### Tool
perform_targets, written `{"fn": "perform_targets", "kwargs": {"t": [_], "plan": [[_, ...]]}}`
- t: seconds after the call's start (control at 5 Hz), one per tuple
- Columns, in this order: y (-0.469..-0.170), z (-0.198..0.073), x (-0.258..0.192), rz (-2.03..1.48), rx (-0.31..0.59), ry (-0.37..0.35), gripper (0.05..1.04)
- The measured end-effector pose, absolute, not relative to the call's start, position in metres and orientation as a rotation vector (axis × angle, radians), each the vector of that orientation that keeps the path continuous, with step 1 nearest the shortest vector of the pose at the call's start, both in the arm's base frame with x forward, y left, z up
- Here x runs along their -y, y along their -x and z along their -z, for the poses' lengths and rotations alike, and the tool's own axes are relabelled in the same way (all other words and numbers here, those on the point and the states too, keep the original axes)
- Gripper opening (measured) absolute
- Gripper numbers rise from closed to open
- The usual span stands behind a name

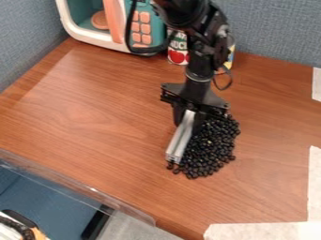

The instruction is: Sweep into pile

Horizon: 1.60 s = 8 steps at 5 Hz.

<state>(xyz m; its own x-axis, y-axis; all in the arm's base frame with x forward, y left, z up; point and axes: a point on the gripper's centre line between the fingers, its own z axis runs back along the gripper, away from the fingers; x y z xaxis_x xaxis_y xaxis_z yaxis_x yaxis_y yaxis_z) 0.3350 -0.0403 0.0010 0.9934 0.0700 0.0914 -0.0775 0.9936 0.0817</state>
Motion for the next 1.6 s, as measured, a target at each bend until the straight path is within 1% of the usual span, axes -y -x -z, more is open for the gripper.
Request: {"fn": "perform_targets", "kwargs": {"t": [0.6,0.8,1.0,1.2,1.4,1.6], "plan": [[-0.334,-0.004,0.055,-0.102,0.079,-0.056,0.368],[-0.337,-0.008,0.048,-0.103,0.076,-0.057,0.367],[-0.344,-0.037,0.023,-0.147,0.131,-0.044,0.367],[-0.350,-0.046,-0.006,-0.169,0.152,-0.042,0.367],[-0.370,-0.060,-0.053,-0.165,0.234,-0.022,0.367],[-0.382,-0.036,-0.081,-0.125,0.237,-0.023,0.368]]}}
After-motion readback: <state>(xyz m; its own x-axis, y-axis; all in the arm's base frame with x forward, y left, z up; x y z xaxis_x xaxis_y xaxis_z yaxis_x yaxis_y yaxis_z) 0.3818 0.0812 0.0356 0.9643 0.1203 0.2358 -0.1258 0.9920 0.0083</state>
